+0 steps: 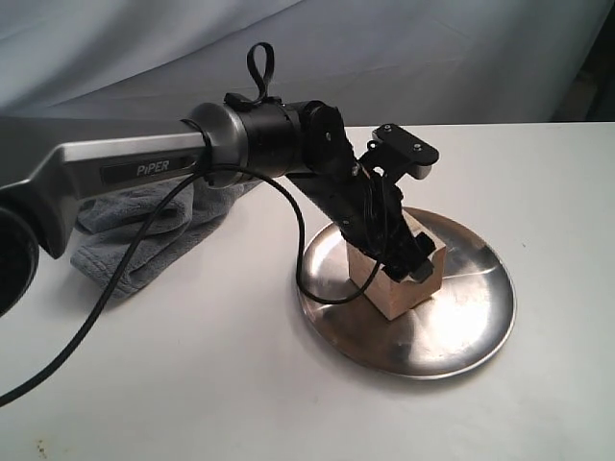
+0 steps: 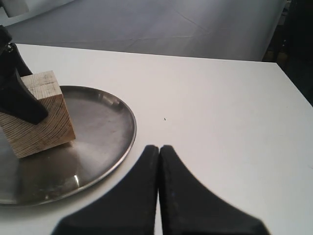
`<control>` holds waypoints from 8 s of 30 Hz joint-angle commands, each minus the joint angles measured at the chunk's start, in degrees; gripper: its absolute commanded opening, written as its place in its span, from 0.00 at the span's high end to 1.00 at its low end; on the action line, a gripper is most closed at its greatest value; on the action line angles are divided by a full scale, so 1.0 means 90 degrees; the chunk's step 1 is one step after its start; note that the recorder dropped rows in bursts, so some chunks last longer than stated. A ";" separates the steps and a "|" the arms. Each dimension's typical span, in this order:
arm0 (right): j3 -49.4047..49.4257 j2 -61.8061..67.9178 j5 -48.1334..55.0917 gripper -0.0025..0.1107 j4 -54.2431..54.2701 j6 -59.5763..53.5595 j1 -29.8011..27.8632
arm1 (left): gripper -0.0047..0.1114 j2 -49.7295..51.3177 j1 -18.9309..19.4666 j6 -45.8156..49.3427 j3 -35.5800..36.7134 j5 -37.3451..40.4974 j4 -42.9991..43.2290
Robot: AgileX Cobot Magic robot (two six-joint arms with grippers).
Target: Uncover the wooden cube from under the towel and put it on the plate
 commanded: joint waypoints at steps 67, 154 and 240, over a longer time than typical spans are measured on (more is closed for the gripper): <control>0.0023 -0.0041 -0.0077 0.98 -0.0016 -0.0002 0.0024 | 0.61 -0.7555 0.0642 -0.6477 0.6938 -0.3393 0.5973; 0.0023 -0.0041 -0.0076 0.98 -0.0016 -0.0002 0.0024 | 0.96 -1.4525 0.4523 -0.4743 1.0449 -0.3610 0.3592; 0.0023 -0.0041 -0.0076 0.98 -0.0016 -0.0002 0.0024 | 0.96 -1.4525 0.4511 -0.3458 1.1137 -0.2272 0.2583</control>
